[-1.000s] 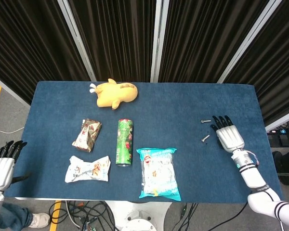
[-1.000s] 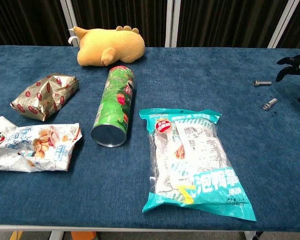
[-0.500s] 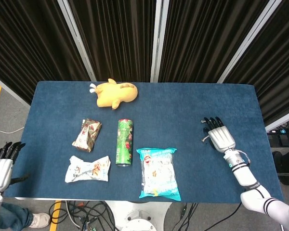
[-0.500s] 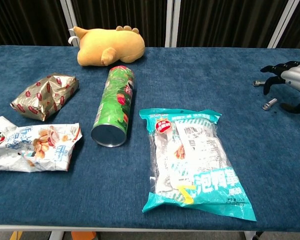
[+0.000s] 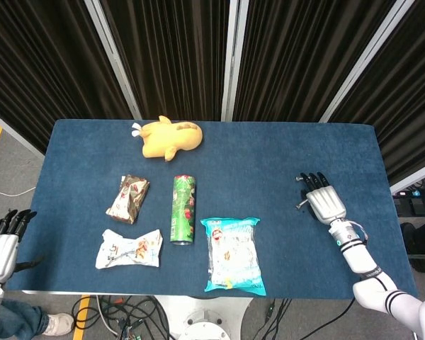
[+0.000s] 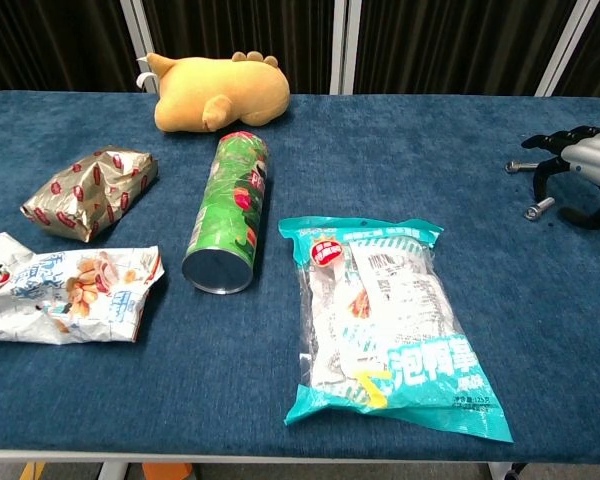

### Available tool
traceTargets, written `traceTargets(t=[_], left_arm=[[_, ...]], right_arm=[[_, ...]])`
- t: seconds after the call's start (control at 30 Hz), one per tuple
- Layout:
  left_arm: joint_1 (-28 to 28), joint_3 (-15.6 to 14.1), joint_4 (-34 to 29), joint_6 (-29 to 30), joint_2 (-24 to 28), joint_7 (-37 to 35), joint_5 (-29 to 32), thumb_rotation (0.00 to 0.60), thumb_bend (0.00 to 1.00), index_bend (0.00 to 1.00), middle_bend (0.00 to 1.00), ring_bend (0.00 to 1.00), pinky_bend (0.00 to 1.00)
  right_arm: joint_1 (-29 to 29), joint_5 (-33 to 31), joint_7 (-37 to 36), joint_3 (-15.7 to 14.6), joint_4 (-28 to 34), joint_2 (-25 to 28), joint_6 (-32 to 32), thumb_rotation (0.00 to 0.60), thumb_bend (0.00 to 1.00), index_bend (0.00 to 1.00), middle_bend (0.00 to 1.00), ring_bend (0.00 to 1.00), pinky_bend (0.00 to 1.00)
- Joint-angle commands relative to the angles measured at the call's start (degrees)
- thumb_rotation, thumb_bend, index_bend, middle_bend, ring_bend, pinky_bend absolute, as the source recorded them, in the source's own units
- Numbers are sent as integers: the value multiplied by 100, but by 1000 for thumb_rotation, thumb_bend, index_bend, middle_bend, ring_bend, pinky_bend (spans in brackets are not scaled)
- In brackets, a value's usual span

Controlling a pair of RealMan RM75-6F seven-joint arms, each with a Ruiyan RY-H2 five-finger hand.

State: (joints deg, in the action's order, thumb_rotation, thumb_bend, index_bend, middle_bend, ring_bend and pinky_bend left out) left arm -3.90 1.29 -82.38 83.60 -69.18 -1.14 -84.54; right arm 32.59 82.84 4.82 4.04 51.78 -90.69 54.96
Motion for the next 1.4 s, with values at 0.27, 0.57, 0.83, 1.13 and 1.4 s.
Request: traceTargets(t=[0.27,0.57,0.83,1.13,1.4], left_arm=[[-1,-5,13,-15,-4,-19,0,600,9,144,123,51,167],[-11,-3,5,-37,5,-13,6,600,9,143,123,51,167],[-7,-4,18,-41,3,-37,14,600,9,143,123,51,167],[-7,-5,26,-36,4,-51,4,600,9,143,123,51,167],[-5,-6,17,-42,2,-46,13,600,9,143,123,51,167]], right_arm=[[-80,-10,23,-56,140,96,94,600,378,460,25,0,0],[-133,-53,79,-98,200,110,85,600,378,451,26,0,0],[-136,-76,109,-89,153,73,101,600,381,464,26,0,0],[-190,-24,76,-94,96,21,292,600,391,539,32,0,0],[-204,47,8,-104,21,-6,408,600,391,572,35,0,0]])
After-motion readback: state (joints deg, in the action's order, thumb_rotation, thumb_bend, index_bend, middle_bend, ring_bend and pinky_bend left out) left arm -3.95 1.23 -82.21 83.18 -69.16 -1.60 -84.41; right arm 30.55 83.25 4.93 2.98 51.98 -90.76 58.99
